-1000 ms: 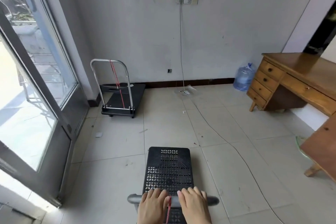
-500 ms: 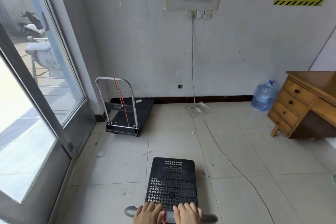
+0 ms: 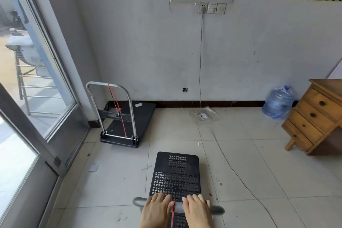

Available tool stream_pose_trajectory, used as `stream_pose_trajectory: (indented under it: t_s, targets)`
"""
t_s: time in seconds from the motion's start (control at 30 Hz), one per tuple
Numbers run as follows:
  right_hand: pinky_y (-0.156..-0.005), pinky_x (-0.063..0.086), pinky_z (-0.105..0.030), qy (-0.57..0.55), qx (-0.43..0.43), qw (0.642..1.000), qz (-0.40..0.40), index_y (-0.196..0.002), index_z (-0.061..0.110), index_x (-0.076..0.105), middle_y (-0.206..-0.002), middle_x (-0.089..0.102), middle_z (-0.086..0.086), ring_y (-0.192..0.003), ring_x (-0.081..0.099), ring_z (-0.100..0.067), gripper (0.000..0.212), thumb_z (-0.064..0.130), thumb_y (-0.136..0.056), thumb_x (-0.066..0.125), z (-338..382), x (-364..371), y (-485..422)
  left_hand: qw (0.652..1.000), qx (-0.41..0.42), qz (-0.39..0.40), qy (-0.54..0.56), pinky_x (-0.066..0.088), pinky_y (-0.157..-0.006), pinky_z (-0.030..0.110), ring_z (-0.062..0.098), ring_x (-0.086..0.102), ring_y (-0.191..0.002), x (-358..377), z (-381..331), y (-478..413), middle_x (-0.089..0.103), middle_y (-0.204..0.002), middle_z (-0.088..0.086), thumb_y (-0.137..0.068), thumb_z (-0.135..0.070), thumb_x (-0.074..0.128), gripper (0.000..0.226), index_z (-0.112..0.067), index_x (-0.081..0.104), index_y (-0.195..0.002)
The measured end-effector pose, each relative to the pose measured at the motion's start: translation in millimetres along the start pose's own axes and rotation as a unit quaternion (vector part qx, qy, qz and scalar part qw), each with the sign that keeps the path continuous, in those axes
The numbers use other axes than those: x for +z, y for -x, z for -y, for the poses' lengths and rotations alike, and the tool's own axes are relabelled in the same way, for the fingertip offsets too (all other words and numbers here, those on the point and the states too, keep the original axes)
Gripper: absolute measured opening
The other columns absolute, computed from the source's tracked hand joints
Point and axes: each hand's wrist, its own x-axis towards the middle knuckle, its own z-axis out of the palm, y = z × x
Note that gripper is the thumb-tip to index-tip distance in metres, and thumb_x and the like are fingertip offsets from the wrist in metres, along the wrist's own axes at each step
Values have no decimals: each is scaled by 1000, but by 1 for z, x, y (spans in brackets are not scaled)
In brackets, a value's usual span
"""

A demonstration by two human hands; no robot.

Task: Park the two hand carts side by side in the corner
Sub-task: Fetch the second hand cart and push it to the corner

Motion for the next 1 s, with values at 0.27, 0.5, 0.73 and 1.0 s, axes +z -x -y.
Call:
stream_pose_trajectory:
  t_s: [0.27,0.5,0.73,1.0]
  targets:
    - [-44,37,-27,1,-13,1000,-4,-44,26,51,-47,50,9,-51,52,-14,33,44,-70,41,-8,25,-135,998,-13,19,54,28,-60,28,13,50,-51,17,25,-132,50,-56,-7,-77,-44,42,19,-28,32,-74]
    - [-54,30,-31,26,-24,999,-27,-46,26,52,-48,52,10,-51,54,-15,35,42,-74,39,-22,54,-249,1000,-4,-15,12,28,-64,30,11,52,-55,40,43,-237,50,-61,-11,-83,-43,39,16,-30,33,-75]
    - [-51,33,-27,25,-63,998,-17,-44,28,52,-46,51,12,-49,53,-12,36,43,-73,39,-37,77,-363,999,-4,-34,-13,28,-62,26,10,49,-56,60,55,-346,50,-61,-10,-81,-42,41,16,-30,33,-75]
    - [-49,42,-26,37,-81,996,1,-45,30,52,-45,54,11,-47,53,-9,40,37,-81,37,-36,99,-475,997,-21,-36,-62,28,-64,30,15,54,-56,72,78,-449,52,-63,-10,-94,-39,30,41,-25,53,-63]
